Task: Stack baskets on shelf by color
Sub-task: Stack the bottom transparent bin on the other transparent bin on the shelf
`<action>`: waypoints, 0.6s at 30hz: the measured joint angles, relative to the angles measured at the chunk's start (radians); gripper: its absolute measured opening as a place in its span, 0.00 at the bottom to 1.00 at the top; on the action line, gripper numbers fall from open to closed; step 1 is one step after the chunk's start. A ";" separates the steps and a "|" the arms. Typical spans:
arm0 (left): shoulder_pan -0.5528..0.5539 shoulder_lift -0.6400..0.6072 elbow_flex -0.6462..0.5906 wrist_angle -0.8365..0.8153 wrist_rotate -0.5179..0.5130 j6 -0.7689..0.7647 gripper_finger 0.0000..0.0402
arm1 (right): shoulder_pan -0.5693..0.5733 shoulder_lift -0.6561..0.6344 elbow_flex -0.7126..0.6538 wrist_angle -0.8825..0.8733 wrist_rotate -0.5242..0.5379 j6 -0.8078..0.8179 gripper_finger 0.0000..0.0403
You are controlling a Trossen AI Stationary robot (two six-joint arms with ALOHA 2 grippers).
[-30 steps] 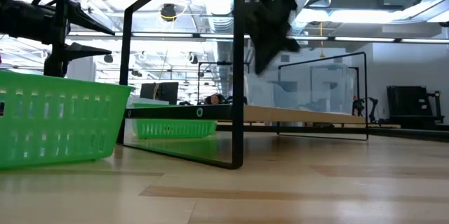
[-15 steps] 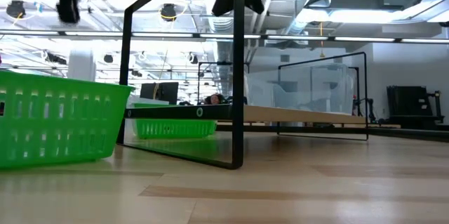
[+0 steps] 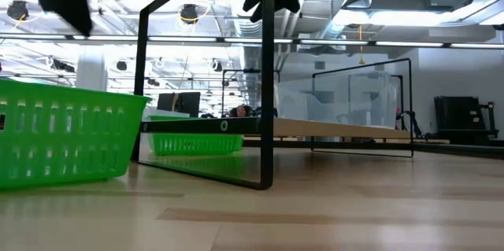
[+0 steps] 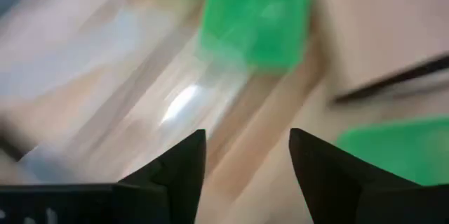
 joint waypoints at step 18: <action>0.119 -0.088 -0.356 0.204 0.101 0.289 0.56 | 0.008 0.000 0.000 -0.018 -0.003 -0.035 0.45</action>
